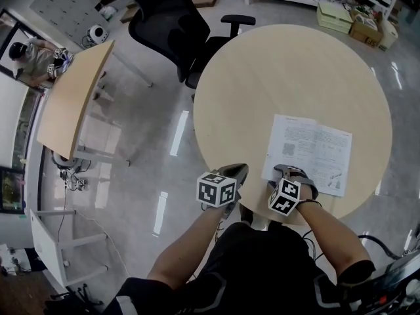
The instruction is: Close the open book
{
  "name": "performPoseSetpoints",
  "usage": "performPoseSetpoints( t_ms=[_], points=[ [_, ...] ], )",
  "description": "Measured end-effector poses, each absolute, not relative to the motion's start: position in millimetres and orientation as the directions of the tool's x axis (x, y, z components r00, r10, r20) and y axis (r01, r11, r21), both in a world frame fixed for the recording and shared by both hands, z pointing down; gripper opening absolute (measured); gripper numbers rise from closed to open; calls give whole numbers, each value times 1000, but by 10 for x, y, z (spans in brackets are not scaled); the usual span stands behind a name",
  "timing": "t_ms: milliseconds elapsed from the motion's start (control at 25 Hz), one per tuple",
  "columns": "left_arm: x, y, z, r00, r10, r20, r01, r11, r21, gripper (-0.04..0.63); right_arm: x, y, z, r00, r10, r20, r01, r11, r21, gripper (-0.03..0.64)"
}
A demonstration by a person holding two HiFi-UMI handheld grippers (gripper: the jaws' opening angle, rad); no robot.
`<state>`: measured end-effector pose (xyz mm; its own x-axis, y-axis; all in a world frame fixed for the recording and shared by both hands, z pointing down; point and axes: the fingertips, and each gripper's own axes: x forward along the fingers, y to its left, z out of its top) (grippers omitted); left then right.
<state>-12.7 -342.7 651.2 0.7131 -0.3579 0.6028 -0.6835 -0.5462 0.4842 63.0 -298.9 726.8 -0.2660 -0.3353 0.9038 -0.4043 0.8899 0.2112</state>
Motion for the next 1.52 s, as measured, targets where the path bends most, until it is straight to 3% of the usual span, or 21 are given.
performPoseSetpoints(
  t_ms=[200,360,600,1160,1520],
  points=[
    [-100,-3418,6525,722,-350,597,-673,-554,490,-14,600,-2989,7285,-278,-305,911,-362,911,195,205],
    [-42,-3404,6547,729,-338,595,-664,-560,495,-14,583,-2933,7313,-294,-284,913,-356,919,171,124],
    [7,-3424,6504,733,-344,587,-661,-565,494,-14,601,-3000,7185,-292,-378,879,-348,898,271,38],
    [124,-3610,6411,752,-338,566,-637,-597,488,-14,815,-3093,6382,-363,-623,693,-615,719,324,2],
    [698,-3588,6401,788,-231,570,-550,-680,484,-14,1547,-2865,6113,-254,-745,617,-788,529,315,1]
  ],
)
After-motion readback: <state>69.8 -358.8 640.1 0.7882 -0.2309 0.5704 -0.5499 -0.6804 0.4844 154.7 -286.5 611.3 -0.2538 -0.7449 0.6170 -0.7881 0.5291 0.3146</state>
